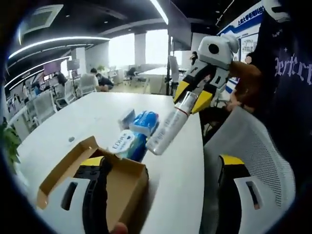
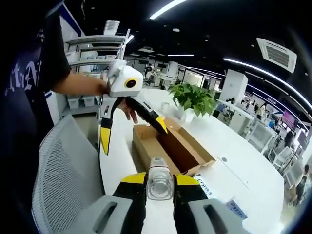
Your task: Operate the shoe box by opening the lid, removing the specified soft item, and placing it in the target area until the item is outside and the box remains undamaged.
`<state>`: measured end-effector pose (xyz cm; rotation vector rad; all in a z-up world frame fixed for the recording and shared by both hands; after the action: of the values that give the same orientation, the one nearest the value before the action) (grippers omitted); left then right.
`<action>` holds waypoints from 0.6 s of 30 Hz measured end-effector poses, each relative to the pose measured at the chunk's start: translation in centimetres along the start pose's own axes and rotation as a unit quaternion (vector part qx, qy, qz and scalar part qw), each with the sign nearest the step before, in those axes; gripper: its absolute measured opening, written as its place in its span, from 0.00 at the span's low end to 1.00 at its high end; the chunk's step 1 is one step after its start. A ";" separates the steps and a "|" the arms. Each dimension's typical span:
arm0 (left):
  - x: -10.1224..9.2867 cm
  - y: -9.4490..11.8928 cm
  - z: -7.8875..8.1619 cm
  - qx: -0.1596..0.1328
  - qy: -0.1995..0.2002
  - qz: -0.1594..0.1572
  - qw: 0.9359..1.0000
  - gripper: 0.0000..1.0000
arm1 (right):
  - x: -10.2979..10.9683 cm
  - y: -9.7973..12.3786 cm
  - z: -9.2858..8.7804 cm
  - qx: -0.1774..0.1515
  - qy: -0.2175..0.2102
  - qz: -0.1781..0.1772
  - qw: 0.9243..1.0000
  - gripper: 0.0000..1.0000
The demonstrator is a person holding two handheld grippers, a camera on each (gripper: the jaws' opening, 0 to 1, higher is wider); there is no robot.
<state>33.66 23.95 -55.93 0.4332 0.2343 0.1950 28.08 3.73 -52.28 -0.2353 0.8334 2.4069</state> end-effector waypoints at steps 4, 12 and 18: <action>-0.2 0.3 -0.1 -0.009 0.006 0.010 1.000 0.98 | -1.1 0.5 0.3 0.009 0.010 -0.001 1.000 0.15; -0.6 1.2 -0.5 -0.020 0.019 0.029 0.999 0.99 | -3.4 1.3 1.0 0.026 0.041 -0.002 0.999 0.15; -0.5 2.0 -0.5 -0.030 0.027 0.050 0.998 0.99 | -4.9 1.4 1.3 0.043 0.062 0.004 0.997 0.15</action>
<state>32.81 25.85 -55.42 0.3807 0.2598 0.3116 31.30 1.37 -48.87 -0.3496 0.9934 2.3764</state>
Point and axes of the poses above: the point that each gripper's makers call its tool centre point, and the gripper's own axes: y roughly backward along the fingers, x roughly to its left, z roughly out of its top, the point moved 8 cm from there along y, roughly backward along the fingers, and after that the axes turned 10 degrees about y, right-handed, at the moved point
